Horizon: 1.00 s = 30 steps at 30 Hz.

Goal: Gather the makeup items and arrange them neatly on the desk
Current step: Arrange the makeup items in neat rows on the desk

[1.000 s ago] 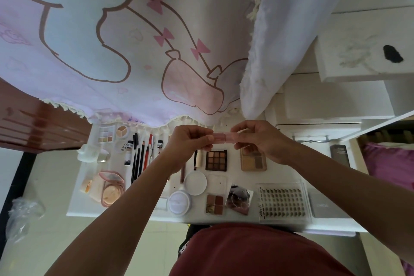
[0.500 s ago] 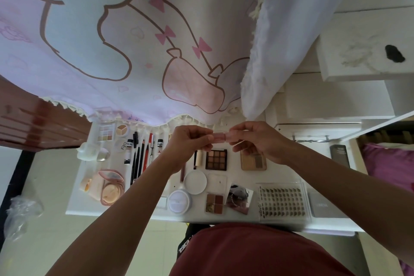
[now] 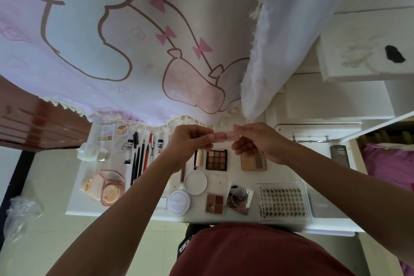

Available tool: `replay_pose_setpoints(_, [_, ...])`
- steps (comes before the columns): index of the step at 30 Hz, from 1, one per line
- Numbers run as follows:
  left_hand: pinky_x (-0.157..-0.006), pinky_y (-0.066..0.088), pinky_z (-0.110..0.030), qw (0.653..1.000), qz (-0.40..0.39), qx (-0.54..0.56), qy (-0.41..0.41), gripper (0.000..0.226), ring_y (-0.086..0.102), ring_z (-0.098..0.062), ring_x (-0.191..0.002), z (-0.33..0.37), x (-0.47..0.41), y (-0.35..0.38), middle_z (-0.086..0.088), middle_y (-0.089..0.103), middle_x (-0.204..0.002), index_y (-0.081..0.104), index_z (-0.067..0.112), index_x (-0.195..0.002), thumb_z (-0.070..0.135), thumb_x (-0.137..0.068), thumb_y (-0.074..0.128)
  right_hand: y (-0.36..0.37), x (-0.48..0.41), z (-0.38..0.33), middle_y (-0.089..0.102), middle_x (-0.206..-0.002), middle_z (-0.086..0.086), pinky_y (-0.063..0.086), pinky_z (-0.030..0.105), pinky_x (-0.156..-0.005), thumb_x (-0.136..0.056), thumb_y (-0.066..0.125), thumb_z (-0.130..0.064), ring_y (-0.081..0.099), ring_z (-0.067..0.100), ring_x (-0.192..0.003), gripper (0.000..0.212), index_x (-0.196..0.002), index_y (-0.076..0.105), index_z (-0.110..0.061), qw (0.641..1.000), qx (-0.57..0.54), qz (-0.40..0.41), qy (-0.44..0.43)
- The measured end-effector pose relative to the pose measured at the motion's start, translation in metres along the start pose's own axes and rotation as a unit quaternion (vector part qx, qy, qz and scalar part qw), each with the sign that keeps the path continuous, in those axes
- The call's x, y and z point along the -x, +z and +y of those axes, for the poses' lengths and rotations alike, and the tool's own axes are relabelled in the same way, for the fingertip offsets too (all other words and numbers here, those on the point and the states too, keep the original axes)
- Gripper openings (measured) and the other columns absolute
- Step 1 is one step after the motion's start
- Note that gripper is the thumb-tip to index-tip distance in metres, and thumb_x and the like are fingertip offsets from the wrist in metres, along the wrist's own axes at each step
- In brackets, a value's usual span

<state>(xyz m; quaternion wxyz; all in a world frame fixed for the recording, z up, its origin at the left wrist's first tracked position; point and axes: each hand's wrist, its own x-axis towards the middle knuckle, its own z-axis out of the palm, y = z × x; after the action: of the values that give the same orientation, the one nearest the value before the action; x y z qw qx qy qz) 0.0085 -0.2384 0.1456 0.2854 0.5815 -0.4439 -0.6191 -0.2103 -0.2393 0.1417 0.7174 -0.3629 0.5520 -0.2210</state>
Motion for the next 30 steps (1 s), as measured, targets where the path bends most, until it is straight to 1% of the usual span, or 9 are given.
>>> replay_pose_setpoints(3, [-0.071, 0.058, -0.028, 1.0, 0.0, 0.005, -0.001, 0.022, 0.069, -0.025, -0.073, -0.0002, 0.0001, -0.0003, -0.018, 0.072, -0.086, 0.068, -0.006, -0.104, -0.001, -0.083, 0.069, -0.0013, -0.0007, 0.0011, 0.074, -0.088, 0.013, 0.052, 0.025, -0.062, -0.092, 0.066, -0.026, 0.069, 0.019, -0.074, 0.021, -0.104, 0.07, -0.009, 1.0, 0.008, 0.004, -0.015])
replay_pose_setpoints(5, [-0.072, 0.058, -0.028, 1.0, 0.001, 0.003, 0.001, 0.02, 0.069, -0.025, -0.073, -0.001, 0.0007, -0.0008, -0.018, 0.072, -0.086, 0.069, -0.005, -0.103, -0.001, -0.083, 0.069, -0.003, -0.0002, 0.0006, 0.074, -0.091, 0.01, 0.052, 0.025, -0.064, -0.088, 0.072, -0.022, 0.071, 0.017, -0.08, 0.021, -0.106, 0.07, -0.012, 0.999, 0.019, -0.003, -0.028])
replay_pose_setpoints(7, [-0.072, 0.058, -0.028, 1.0, 0.003, 0.001, 0.002, 0.02, 0.07, -0.025, -0.074, -0.0011, 0.0009, -0.0013, -0.019, 0.072, -0.088, 0.069, -0.005, -0.103, -0.001, -0.083, 0.069, -0.0035, -0.0008, 0.0005, 0.074, -0.093, 0.01, 0.051, 0.025, -0.063, -0.087, 0.072, -0.02, 0.071, 0.018, -0.083, 0.022, -0.108, 0.068, -0.012, 0.999, 0.015, -0.007, -0.03])
replay_pose_setpoints(12, [-0.07, 0.057, -0.026, 1.0, 0.005, 0.009, 0.002, 0.021, 0.069, -0.024, -0.072, 0.0008, -0.0001, -0.0002, -0.019, 0.072, -0.088, 0.068, -0.006, -0.104, -0.002, -0.083, 0.069, -0.0022, -0.0016, 0.0001, 0.074, -0.089, 0.014, 0.053, 0.027, -0.063, -0.094, 0.061, -0.032, 0.069, 0.022, -0.077, 0.029, -0.105, 0.067, -0.006, 1.0, -0.005, -0.003, -0.009])
replay_pose_setpoints(14, [-0.071, 0.058, -0.026, 1.0, 0.007, 0.007, 0.003, 0.021, 0.069, -0.025, -0.072, 0.001, -0.0005, -0.0001, -0.021, 0.072, -0.09, 0.068, -0.006, -0.104, -0.002, -0.083, 0.069, -0.0028, -0.0019, -0.0001, 0.073, -0.089, 0.014, 0.053, 0.028, -0.065, -0.091, 0.065, -0.03, 0.069, 0.02, -0.076, 0.027, -0.105, 0.069, -0.007, 1.0, -0.002, -0.001, -0.013])
replay_pose_setpoints(18, [-0.072, 0.058, -0.027, 1.0, 0.007, -0.001, 0.005, 0.021, 0.07, -0.025, -0.075, 0.0006, 0.0003, -0.0005, -0.02, 0.072, -0.091, 0.068, -0.005, -0.104, -0.001, -0.084, 0.068, -0.0057, -0.0029, 0.0003, 0.074, -0.094, 0.011, 0.052, 0.027, -0.067, -0.085, 0.075, -0.02, 0.071, 0.018, -0.085, 0.025, -0.108, 0.068, -0.013, 0.999, 0.013, -0.006, -0.037])
replay_pose_setpoints(25, [-0.077, 0.06, -0.033, 1.0, 0.013, 0.001, 0.009, 0.022, 0.069, -0.027, -0.075, 0.0011, -0.0016, 0.0, -0.022, 0.072, -0.092, 0.068, -0.005, -0.105, -0.002, -0.083, 0.069, -0.0039, -0.0032, -0.0029, 0.074, -0.087, 0.014, 0.052, 0.029, -0.063, -0.096, 0.059, -0.031, 0.069, 0.023, -0.076, 0.027, -0.103, 0.068, -0.007, 1.0, 0.001, 0.006, -0.012])
replay_pose_setpoints(27, [-0.078, 0.059, -0.034, 1.0, 0.013, 0.0, 0.009, 0.023, 0.069, -0.028, -0.076, 0.0006, -0.0023, -0.0005, -0.021, 0.072, -0.092, 0.068, -0.005, -0.105, -0.002, -0.083, 0.069, -0.0052, -0.0036, -0.0025, 0.074, -0.088, 0.012, 0.051, 0.029, -0.065, -0.092, 0.066, -0.027, 0.069, 0.02, -0.078, 0.02, -0.103, 0.07, -0.01, 1.0, 0.013, 0.008, -0.023])
replay_pose_setpoints(30, [-0.077, 0.059, -0.034, 1.0, 0.014, 0.002, 0.007, 0.022, 0.069, -0.03, -0.077, -0.0003, -0.0024, -0.0014, -0.02, 0.073, -0.092, 0.068, -0.005, -0.105, -0.001, -0.083, 0.07, -0.0062, -0.0036, -0.0041, 0.074, -0.092, 0.007, 0.052, 0.027, -0.064, -0.085, 0.075, -0.023, 0.07, 0.017, -0.082, 0.024, -0.106, 0.069, -0.014, 0.999, 0.023, 0.0, -0.035])
